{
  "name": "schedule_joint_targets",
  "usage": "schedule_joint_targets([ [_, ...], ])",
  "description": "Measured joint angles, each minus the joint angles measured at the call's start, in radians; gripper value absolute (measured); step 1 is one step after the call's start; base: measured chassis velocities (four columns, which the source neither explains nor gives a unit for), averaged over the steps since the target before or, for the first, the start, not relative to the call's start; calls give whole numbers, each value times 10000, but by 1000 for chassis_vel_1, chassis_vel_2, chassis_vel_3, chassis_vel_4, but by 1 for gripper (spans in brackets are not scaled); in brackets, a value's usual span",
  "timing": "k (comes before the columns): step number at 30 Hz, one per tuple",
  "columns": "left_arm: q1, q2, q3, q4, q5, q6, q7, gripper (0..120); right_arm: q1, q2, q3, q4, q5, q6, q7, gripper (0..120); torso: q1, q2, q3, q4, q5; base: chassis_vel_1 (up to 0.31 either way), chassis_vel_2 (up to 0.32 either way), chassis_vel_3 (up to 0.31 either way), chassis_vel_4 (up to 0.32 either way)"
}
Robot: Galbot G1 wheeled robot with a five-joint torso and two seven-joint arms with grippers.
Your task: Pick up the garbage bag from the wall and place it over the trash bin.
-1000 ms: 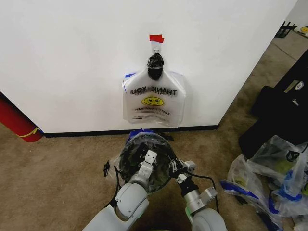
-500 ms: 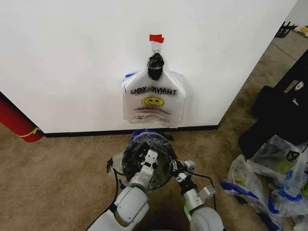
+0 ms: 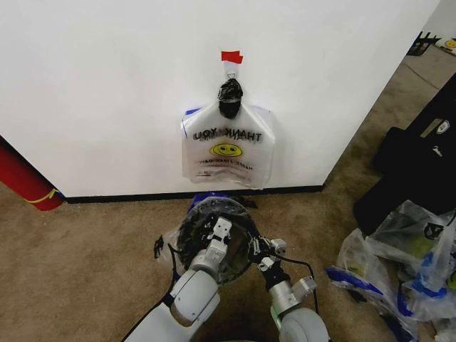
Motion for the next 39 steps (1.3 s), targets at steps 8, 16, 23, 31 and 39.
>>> schedule_joint_targets([
  [8,-203,66,-209,622,718,-505,33,0,-258,-203,-63,357,-63,-4,-131,0,0,0,0,0,1,0,0,0,0],
  [16,-381,129,-247,885,1028,-561,148,0,-285,-253,-125,449,-306,36,-324,0,0,0,0,0,0,0,0,0,0],
  [23,-472,325,-207,875,1014,-343,420,0,-264,-212,-14,152,-1126,400,-890,0,0,0,0,0,0,0,0,0,0],
  [31,-716,684,-58,766,633,254,712,0,-241,-137,199,-220,-2138,978,-1438,0,0,0,0,0,0,0,0,0,0],
  [39,-372,1170,46,-66,-312,497,928,0,153,223,811,-1430,-3114,2353,-2030,0,0,0,-1,0,0,0,0,0,0],
])
